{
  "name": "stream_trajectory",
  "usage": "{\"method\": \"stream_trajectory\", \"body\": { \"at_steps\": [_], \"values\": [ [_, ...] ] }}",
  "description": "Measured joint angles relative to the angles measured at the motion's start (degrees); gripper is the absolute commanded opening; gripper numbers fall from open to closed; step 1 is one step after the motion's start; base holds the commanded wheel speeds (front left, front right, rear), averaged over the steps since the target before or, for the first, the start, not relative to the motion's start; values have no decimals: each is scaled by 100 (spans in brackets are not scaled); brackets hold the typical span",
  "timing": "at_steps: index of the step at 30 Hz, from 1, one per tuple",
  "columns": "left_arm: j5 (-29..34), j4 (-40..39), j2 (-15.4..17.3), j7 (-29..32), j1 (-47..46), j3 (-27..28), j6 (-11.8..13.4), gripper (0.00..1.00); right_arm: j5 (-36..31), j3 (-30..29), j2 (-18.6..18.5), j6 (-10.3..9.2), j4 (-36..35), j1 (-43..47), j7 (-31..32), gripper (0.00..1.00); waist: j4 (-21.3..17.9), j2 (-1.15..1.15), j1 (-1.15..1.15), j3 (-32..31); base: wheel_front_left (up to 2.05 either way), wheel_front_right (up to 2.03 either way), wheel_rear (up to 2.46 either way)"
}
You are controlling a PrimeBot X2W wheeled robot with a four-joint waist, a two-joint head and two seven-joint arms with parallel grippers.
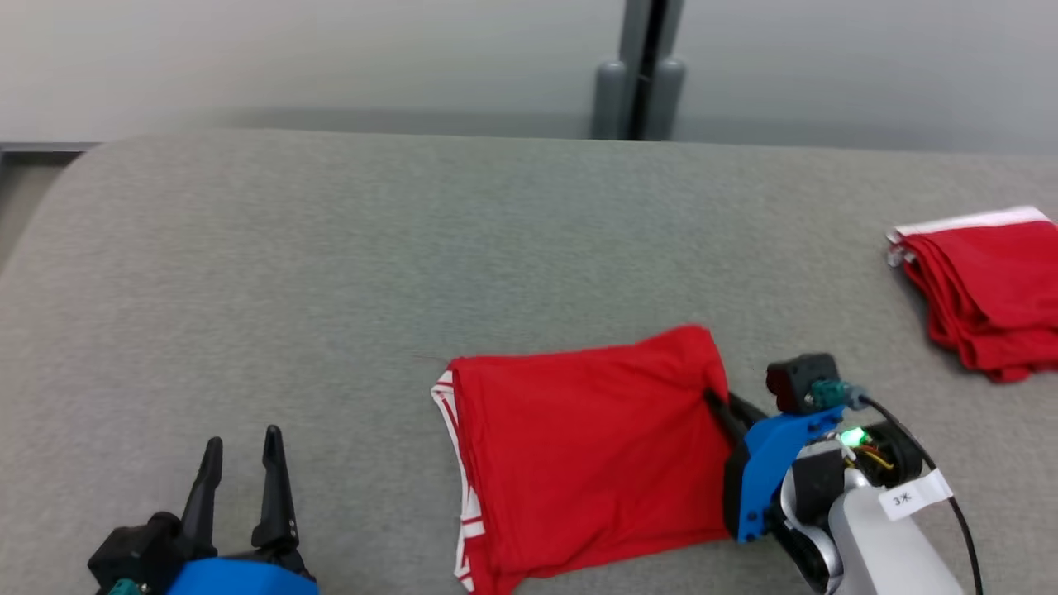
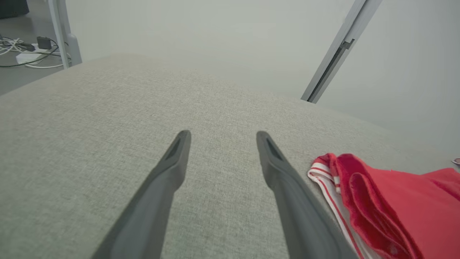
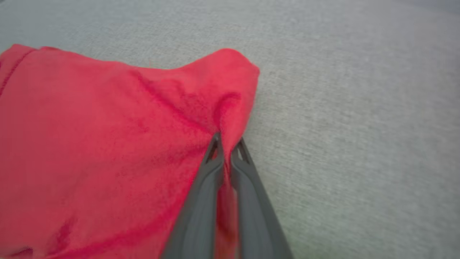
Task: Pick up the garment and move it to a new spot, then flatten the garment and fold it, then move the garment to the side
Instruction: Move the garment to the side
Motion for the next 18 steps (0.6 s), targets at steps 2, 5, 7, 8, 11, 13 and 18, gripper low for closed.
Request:
{"method": "stream_trajectory", "body": {
  "at_steps": [2, 5, 7, 8, 11, 13, 18],
  "values": [
    [13, -56, 9, 0, -15, 51, -13, 100, 15, -53, -2, -1, -34, -129, -97, 0, -204, 0, 0, 95, 0, 0, 0],
    [58, -136, 41, -1, -73, 109, -25, 100, -78, -156, 2, 0, -118, -311, -167, 0, -573, 0, 0, 258, 0, 0, 0],
    [90, -198, 86, -3, -143, 142, -34, 100, -144, -231, -4, -1, -219, -426, -198, 0, -856, 0, 0, 387, 0, 0, 0],
    [112, -233, 107, -4, -175, 149, -43, 100, -171, -282, -5, 0, -287, -482, -207, 0, -1004, 0, 0, 452, 0, 0, 0],
    [174, -342, 155, -7, -278, 119, -55, 100, -235, -409, -10, -2, -487, -603, -234, 0, -1462, 0, 0, 661, 0, 0, 0],
    [219, -399, 198, -2, -337, 79, -58, 100, -276, -480, -11, -2, -604, -649, -255, 0, -1759, 0, 0, 787, 0, 0, 0],
    [328, -613, 358, 141, -478, 5, -57, 100, -148, -589, -16, -2, -747, -701, -357, 0, -2364, 0, 0, 1021, 0, 0, 0]
  ]
}}
